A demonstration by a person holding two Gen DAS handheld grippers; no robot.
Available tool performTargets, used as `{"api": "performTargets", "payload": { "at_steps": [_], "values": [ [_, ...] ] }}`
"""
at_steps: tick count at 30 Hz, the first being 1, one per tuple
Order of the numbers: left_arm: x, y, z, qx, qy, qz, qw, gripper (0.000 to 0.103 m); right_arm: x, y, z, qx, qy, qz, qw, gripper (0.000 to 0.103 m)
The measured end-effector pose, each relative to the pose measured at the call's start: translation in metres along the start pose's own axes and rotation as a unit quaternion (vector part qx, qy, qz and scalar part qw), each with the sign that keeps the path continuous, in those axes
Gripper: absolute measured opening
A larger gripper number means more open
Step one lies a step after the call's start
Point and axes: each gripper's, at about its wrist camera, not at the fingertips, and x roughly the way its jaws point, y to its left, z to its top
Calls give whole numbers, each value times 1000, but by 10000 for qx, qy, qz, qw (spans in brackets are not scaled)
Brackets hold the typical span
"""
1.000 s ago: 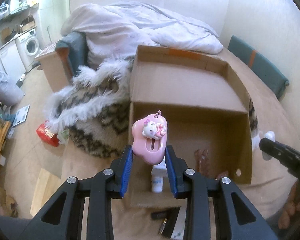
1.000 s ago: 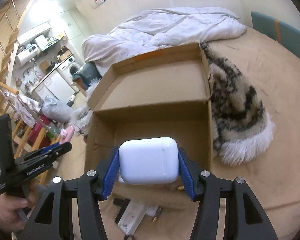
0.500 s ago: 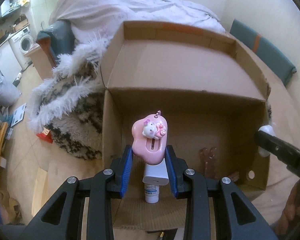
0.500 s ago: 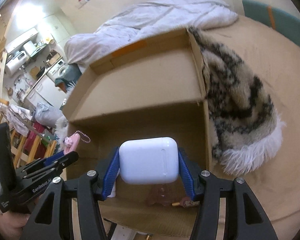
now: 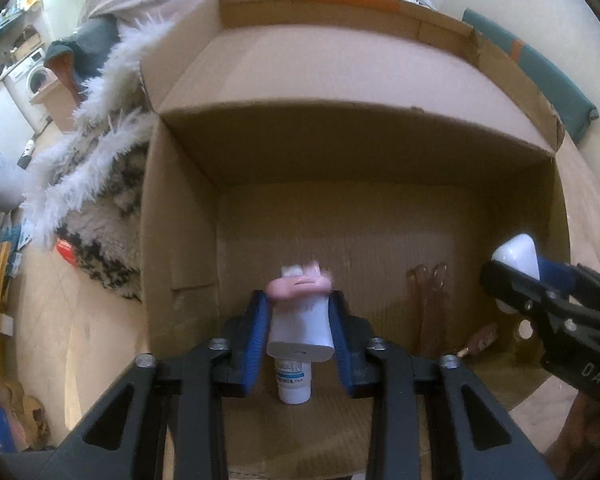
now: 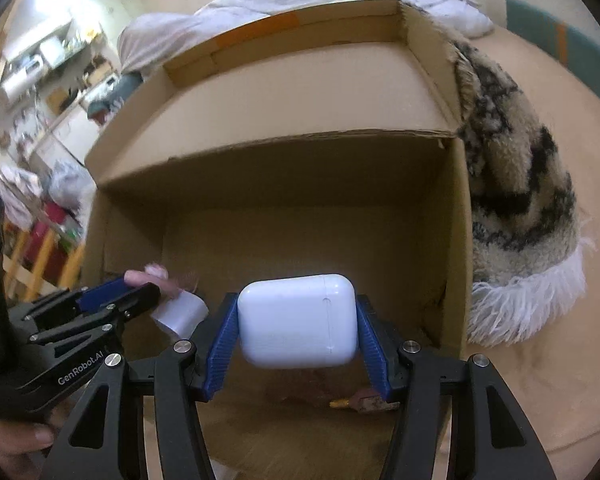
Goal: Organize rigid objects
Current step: 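Carry keychain and earbud case into the box and open both tools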
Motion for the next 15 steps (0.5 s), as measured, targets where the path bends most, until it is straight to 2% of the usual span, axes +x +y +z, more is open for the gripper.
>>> {"api": "performTargets", "payload": {
  "at_steps": [15],
  "values": [
    [7, -9, -14, 34, 174, 143, 9997, 13, 0, -1, 4, 65, -37, -12, 10000, 60]
  ]
}}
